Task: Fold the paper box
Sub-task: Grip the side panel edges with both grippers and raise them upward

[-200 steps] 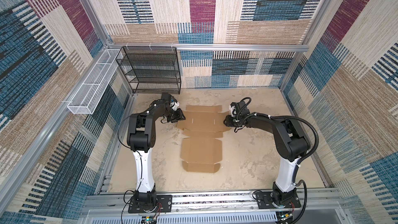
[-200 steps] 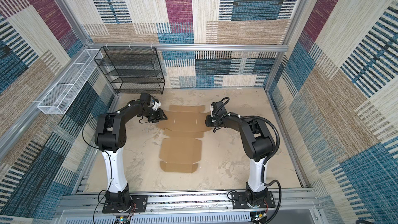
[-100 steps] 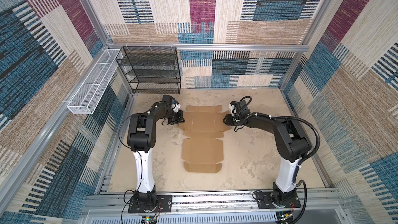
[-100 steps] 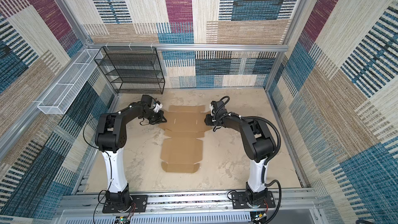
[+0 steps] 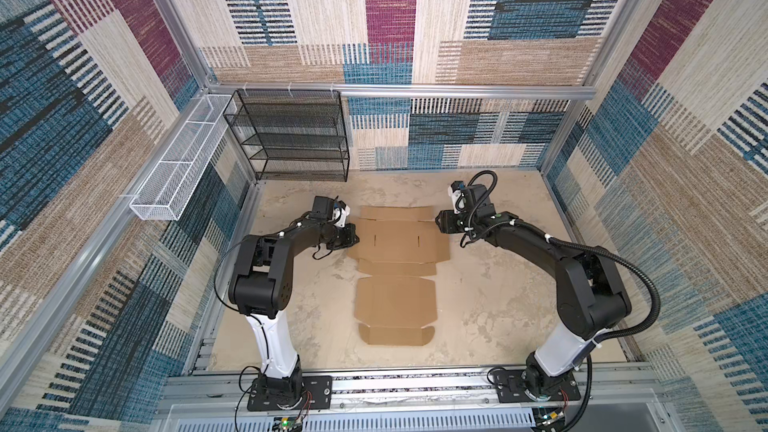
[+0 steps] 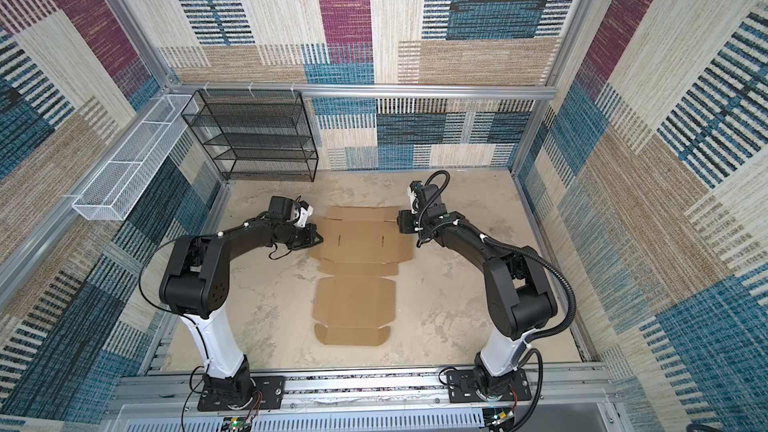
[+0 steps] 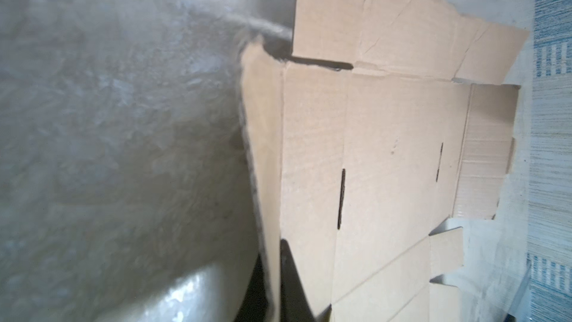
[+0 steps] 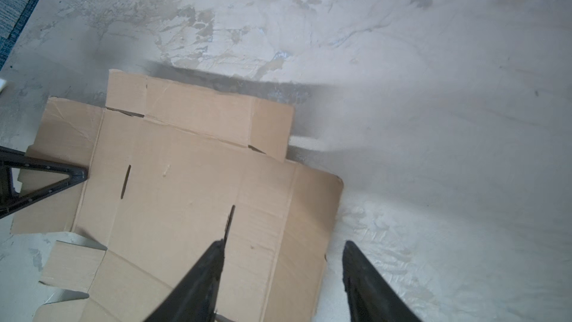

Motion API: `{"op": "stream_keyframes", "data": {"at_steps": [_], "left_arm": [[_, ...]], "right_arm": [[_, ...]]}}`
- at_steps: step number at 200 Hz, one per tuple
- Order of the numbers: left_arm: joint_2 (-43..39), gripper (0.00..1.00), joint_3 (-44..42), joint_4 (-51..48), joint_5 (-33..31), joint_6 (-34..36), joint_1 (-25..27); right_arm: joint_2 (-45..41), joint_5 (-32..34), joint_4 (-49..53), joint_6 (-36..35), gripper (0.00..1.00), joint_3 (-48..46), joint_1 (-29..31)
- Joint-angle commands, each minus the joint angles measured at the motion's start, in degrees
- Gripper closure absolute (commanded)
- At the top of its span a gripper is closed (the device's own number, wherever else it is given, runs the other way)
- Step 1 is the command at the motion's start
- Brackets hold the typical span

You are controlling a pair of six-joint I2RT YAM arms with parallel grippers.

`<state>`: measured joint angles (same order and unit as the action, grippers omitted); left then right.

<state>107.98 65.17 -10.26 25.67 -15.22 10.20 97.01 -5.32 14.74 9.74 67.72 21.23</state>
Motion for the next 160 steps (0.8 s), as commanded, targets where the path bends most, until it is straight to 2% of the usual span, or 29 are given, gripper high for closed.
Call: {"op": "stream_keyframes", "data": {"at_steps": [1,25,37,72,102,132,160], "left_arm": [[-3.0,1.0,-3.4,8.5,-3.9,-1.3,0.9],[-5.2,1.0,-6.3,11.9,-6.6,-1.5,1.9],[-6.2,1.0,-7.7,14.0,-7.5,-2.0,2.3],[-9.5,1.0,-13.4,22.4,-11.4,-5.0,3.7],[-12.1,1.0,-19.1,30.2,-15.2,-7.4,5.1],[-14.0,1.0,-23.6,36.5,-18.5,-8.5,6.6],[-15.5,1.0,-26.3,40.4,-20.3,-8.6,7.6]], "right_arm": [[-1.0,4.0,1.5,-6.5,0.36,2.7,2.1],[0.5,10.5,3.3,-12.2,0.32,6.7,6.9],[2.1,11.4,5.5,-10.9,0.3,10.2,8.1],[7.9,1.2,12.0,6.8,0.34,20.1,8.3],[6.0,-7.2,2.8,24.3,0.35,15.5,8.9],[2.9,-3.8,-5.2,39.7,0.34,10.5,12.3],[1.5,-3.9,-10.9,52.0,0.31,5.6,12.9]]}}
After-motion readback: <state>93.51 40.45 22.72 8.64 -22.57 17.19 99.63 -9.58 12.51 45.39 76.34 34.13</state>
